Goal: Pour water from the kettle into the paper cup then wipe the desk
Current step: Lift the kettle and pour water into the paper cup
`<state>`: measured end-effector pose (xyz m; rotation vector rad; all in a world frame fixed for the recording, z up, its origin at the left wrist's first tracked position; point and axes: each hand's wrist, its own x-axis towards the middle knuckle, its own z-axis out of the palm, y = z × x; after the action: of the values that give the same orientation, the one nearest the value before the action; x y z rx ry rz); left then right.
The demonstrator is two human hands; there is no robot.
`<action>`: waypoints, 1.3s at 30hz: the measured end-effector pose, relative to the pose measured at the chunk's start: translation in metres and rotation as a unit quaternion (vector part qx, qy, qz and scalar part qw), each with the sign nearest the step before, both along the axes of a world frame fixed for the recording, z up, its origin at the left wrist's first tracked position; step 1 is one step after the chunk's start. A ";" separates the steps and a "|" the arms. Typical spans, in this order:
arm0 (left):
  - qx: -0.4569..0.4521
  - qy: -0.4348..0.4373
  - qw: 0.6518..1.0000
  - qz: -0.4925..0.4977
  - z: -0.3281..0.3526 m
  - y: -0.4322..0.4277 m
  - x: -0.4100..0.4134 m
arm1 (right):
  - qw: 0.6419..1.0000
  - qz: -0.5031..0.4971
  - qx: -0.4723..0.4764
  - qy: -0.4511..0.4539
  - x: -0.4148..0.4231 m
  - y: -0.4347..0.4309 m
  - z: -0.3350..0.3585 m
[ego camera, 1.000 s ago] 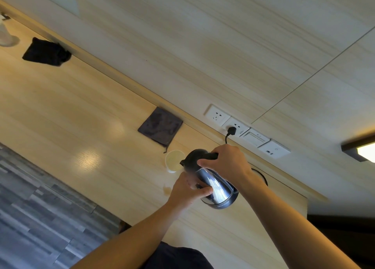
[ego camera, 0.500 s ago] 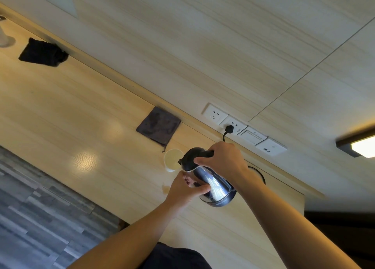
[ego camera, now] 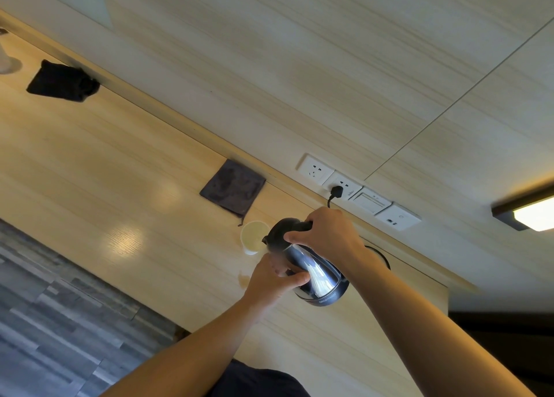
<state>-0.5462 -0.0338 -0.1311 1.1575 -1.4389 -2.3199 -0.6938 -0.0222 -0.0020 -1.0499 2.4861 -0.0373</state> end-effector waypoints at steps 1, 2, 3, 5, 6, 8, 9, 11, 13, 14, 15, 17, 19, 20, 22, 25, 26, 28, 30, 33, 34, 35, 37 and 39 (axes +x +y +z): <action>-0.001 -0.001 1.000 -0.002 0.000 0.000 0.000 | 1.000 0.001 0.001 -0.002 0.000 0.000 0.000; -0.004 -0.003 1.000 -0.004 0.000 -0.001 -0.001 | 1.000 0.002 0.002 -0.004 -0.001 -0.001 0.001; -0.008 -0.005 1.000 -0.005 0.000 -0.001 -0.001 | 1.000 0.002 0.001 -0.007 -0.001 -0.002 0.001; -0.014 -0.007 1.000 -0.005 0.002 -0.002 -0.001 | 1.000 0.001 -0.001 -0.010 -0.002 -0.002 0.001; -0.016 -0.007 1.000 -0.005 0.002 -0.002 -0.001 | 1.000 0.001 -0.001 -0.011 -0.002 -0.003 0.000; -0.017 -0.007 1.000 -0.005 0.003 -0.003 -0.001 | 1.000 0.002 0.001 -0.012 -0.002 -0.005 0.000; -0.016 -0.007 1.000 -0.005 0.003 -0.003 -0.001 | 1.000 0.003 0.003 -0.012 -0.002 -0.006 0.000; -0.018 -0.006 1.000 -0.003 0.004 -0.003 0.000 | 1.000 0.007 0.005 -0.007 -0.002 -0.007 0.001; -0.022 -0.005 1.000 -0.001 0.005 -0.004 -0.001 | 1.000 0.008 0.006 -0.002 -0.002 -0.008 0.002; -0.024 -0.004 1.000 -0.001 0.006 -0.004 0.000 | 1.000 0.009 0.007 -0.001 -0.002 -0.009 0.002; -0.025 -0.003 1.000 -0.001 0.006 -0.005 0.000 | 1.000 0.009 0.009 -0.001 -0.002 -0.010 0.002; -0.023 -0.001 1.000 -0.002 0.007 -0.005 0.000 | 1.000 0.009 0.012 -0.002 -0.002 -0.011 0.002; -0.022 0.001 1.000 -0.001 0.007 -0.006 -0.001 | 1.000 0.008 0.012 0.000 -0.003 -0.012 0.002; -0.021 0.001 1.000 -0.001 0.008 -0.007 0.000 | 1.000 0.008 0.011 0.001 -0.002 -0.012 0.002; -0.024 0.002 1.000 -0.005 0.007 -0.007 -0.001 | 1.000 0.010 0.012 0.005 -0.002 -0.013 0.003; -0.023 0.008 1.000 -0.008 0.006 -0.005 -0.002 | 1.000 0.009 0.014 0.004 -0.002 -0.013 0.004; -0.021 0.011 1.000 -0.009 0.007 -0.005 -0.002 | 1.000 0.008 0.013 0.003 -0.002 -0.013 0.005; -0.024 0.013 1.000 -0.011 0.006 -0.004 -0.004 | 1.000 0.008 0.016 0.002 -0.003 -0.013 0.006; -0.027 0.016 0.999 -0.013 0.006 -0.004 -0.005 | 1.000 0.009 0.019 0.003 -0.003 -0.012 0.007; -0.033 0.020 0.999 -0.011 0.006 -0.003 -0.005 | 1.000 0.006 0.017 0.003 -0.003 -0.011 0.007; -0.034 0.021 0.999 -0.010 0.006 -0.003 -0.005 | 1.000 0.006 0.017 0.002 -0.004 -0.011 0.008; -0.032 0.021 0.999 -0.010 0.005 -0.003 -0.005 | 1.000 0.006 0.018 0.001 -0.004 -0.011 0.008; -0.027 0.022 0.999 -0.008 0.004 -0.002 -0.005 | 1.000 0.006 0.020 -0.001 -0.004 -0.011 0.009; -0.026 0.024 0.999 -0.009 0.005 -0.001 -0.006 | 1.000 0.006 0.021 -0.001 -0.004 -0.011 0.010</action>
<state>-0.5519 -0.0351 -0.1259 1.0717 -1.4892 -2.2929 -0.6974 -0.0331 0.0082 -1.0467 2.4665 0.0184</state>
